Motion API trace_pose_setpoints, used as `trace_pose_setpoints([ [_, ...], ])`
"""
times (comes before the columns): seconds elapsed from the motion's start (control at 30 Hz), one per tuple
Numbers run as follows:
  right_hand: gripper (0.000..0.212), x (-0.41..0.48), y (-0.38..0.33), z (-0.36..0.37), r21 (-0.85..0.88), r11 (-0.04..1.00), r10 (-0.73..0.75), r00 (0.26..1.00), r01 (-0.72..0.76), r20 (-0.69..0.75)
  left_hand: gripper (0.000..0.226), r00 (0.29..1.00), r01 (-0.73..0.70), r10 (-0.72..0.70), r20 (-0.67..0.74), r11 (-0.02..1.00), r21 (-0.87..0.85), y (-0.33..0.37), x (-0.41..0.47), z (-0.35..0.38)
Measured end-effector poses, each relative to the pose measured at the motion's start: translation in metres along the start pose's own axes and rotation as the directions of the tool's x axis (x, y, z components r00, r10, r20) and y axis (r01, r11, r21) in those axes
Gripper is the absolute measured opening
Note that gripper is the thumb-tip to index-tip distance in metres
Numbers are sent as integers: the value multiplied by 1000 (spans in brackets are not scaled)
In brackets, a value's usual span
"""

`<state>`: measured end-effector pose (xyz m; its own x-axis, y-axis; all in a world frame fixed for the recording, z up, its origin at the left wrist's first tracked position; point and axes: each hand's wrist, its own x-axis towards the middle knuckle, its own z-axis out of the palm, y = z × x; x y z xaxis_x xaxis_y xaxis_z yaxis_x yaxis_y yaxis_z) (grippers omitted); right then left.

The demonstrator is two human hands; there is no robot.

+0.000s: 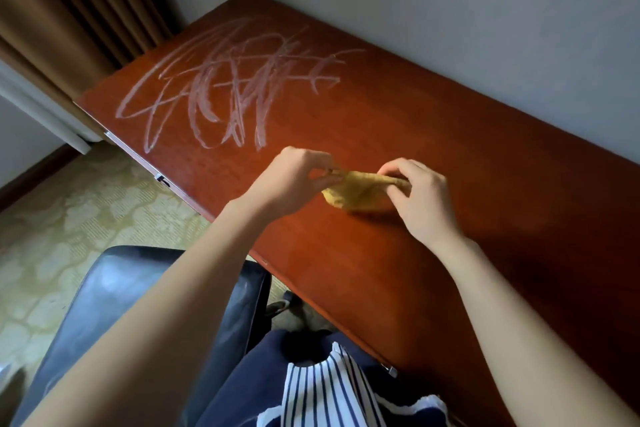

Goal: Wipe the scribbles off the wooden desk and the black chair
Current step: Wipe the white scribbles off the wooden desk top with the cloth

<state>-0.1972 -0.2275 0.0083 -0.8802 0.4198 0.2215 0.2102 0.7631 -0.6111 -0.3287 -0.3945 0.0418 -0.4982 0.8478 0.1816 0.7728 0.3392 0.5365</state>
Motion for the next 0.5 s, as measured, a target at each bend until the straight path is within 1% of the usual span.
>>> trace_pose_setpoints([
  [0.07,18,-10,0,5,-60,997,-50,998,48,-39,23,999,-12,12,42,1000,7,-6,-7,7],
  [0.1,18,-18,0,12,-76,995,-69,998,68,-12,22,996,3,-5,84,1000,20,-11,-13,12],
  [0.13,18,-26,4,20,-68,996,-59,997,63,56,21,990,29,-32,138,999,24,-17,-19,19],
  [0.17,17,-35,7,28,-26,999,-22,988,26,154,20,977,67,-71,199,997,26,-24,-27,26],
  [0.2,16,-43,8,34,32,999,20,963,-29,267,19,960,107,-111,258,994,28,-28,-35,31],
  [0.27,16,-53,11,44,119,979,89,880,-163,467,19,909,193,-192,370,981,36,-38,-48,41],
  [0.3,16,-55,12,48,138,970,101,851,-199,515,20,889,233,-228,396,972,37,-43,-52,45],
  [0.37,16,-49,14,54,159,961,119,855,-228,505,20,868,315,-301,396,949,30,-51,-54,51],
  [0.43,17,-35,16,59,155,966,126,902,-206,414,21,857,386,-374,353,922,40,-58,-47,55],
  [0.5,18,-20,19,65,74,986,122,942,-152,313,23,841,450,-447,305,890,65,-63,-36,58],
])
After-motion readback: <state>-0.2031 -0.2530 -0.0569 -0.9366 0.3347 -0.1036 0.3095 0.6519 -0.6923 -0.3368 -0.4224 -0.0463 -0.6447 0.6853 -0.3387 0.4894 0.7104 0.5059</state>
